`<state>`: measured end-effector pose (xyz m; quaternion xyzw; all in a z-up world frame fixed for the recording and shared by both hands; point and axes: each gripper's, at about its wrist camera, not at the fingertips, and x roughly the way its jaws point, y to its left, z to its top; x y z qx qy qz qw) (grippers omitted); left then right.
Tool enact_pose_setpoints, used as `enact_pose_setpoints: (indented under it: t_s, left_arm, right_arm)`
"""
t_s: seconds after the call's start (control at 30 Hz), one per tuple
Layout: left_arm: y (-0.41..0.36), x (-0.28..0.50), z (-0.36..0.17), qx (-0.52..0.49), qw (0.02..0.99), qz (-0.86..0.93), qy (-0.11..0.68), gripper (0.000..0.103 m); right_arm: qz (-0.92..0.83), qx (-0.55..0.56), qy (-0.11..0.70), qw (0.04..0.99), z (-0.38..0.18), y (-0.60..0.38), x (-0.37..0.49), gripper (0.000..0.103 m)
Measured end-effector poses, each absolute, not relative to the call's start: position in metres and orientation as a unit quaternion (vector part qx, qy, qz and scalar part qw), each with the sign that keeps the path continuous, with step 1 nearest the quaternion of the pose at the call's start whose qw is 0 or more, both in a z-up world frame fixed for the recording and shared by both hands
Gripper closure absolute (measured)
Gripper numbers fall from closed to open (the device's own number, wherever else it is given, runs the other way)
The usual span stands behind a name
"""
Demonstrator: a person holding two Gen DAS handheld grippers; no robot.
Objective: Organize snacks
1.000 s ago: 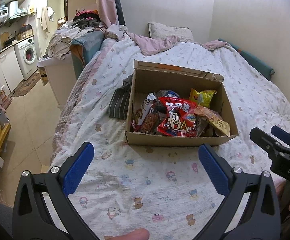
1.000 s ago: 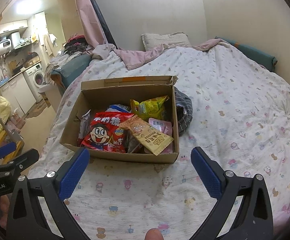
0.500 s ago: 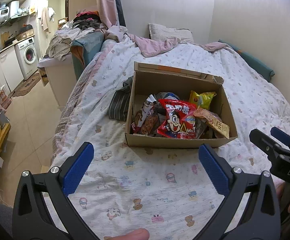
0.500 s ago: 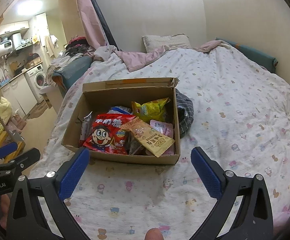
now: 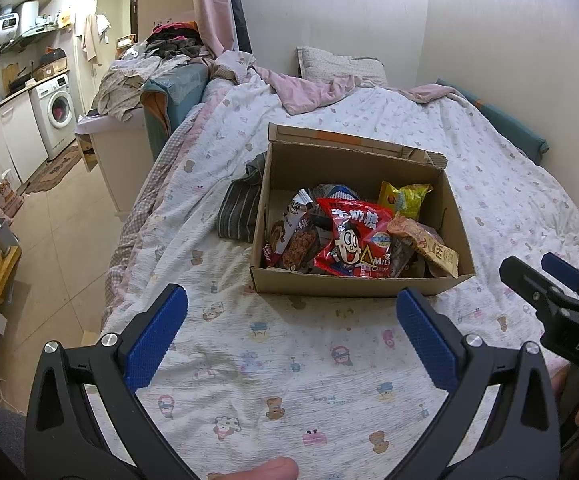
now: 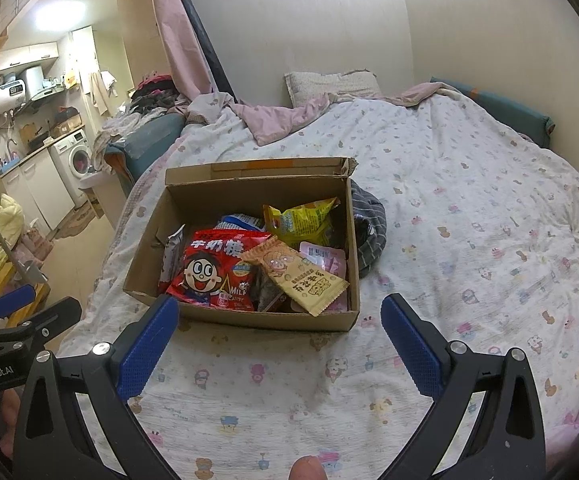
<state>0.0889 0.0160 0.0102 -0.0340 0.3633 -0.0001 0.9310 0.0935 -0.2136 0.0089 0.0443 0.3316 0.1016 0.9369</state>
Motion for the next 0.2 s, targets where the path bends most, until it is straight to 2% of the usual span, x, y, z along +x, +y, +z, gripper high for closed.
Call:
enact_pose_setpoints:
  t_s: [0.2]
  left_arm:
    - [0.0164,0.0908,0.0111,-0.04,0.93,0.0,0.364,0.0]
  right_arm:
    - [0.102,0.046,0.328,0.938,0.0121,-0.2138,0.0933,0.0]
